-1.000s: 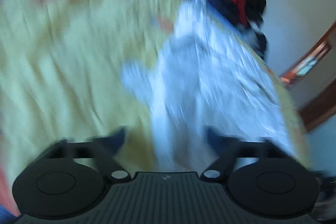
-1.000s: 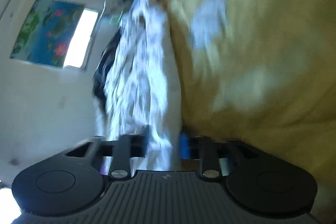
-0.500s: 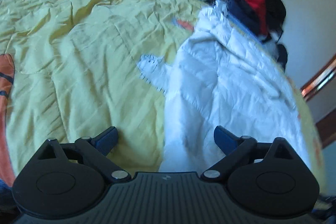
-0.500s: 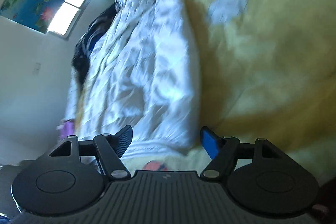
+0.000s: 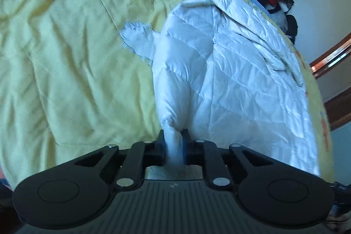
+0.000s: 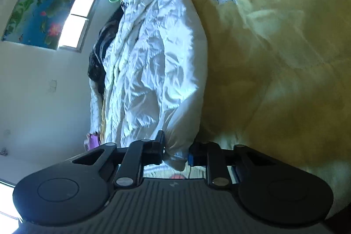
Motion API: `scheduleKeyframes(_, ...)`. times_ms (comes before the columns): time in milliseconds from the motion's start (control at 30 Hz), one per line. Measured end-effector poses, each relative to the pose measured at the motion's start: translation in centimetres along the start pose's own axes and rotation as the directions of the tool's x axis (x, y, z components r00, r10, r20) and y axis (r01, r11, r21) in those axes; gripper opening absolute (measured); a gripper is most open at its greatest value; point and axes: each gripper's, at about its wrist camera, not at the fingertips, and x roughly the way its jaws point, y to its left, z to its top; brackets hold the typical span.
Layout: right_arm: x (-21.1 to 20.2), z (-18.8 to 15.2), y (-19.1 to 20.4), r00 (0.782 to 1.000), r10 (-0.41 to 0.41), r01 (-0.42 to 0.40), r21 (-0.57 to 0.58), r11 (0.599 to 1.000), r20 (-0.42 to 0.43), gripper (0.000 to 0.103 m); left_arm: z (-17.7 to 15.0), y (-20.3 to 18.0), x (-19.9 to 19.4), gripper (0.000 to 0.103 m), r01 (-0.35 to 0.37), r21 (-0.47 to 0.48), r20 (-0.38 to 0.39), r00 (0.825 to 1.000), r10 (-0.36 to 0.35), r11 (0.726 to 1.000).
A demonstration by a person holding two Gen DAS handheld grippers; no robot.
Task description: Fold small clothes
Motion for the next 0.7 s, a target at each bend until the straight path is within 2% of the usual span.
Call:
scheduleKeyframes(67, 0.2, 0.3, 0.0, 0.999, 0.039, -0.039, 0.003, 0.999, 0.024, 0.018, 0.5, -0.2, -0.2, 0.009, 0.016, -0.016, -0.004, 1.000, -0.016, 1.000)
scheduleKeyframes(167, 0.0, 0.9, 0.7, 0.988, 0.146, -0.147, 0.021, 0.989, 0.046, 0.017, 1.7, -0.3, -1.2, 0.009, 0.114, -0.080, 0.010, 0.993, -0.114, 0.990)
scheduleKeyframes(333, -0.5, 3.7, 2.9, 0.954, 0.285, -0.288, 0.031, 0.957, 0.092, 0.017, 6.0, -0.7, -3.1, 0.009, 0.276, -0.170, 0.089, 0.960, -0.264, 0.946)
scheduleKeyframes(500, 0.2, 9.2, 5.1, 0.893, 0.421, -0.429, 0.017, 0.903, 0.159, 0.017, 12.2, -1.9, -2.9, 0.009, 0.329, -0.158, 0.162, 0.939, -0.304, 0.931)
scheduleKeyframes(567, 1.5, 12.3, 6.4, 0.866, 0.470, -0.478, 0.006, 0.879, 0.170, 0.017, 14.9, -2.9, -1.7, 0.009, 0.332, -0.132, 0.181, 0.935, -0.306, 0.934)
scheduleKeyframes(700, 5.4, 19.4, 8.8, 0.861, 0.480, -0.483, -0.025, 0.875, 0.168, 0.017, 20.2, -5.2, 2.1, 0.008, 0.321, -0.118, 0.194, 0.935, -0.296, 0.940)
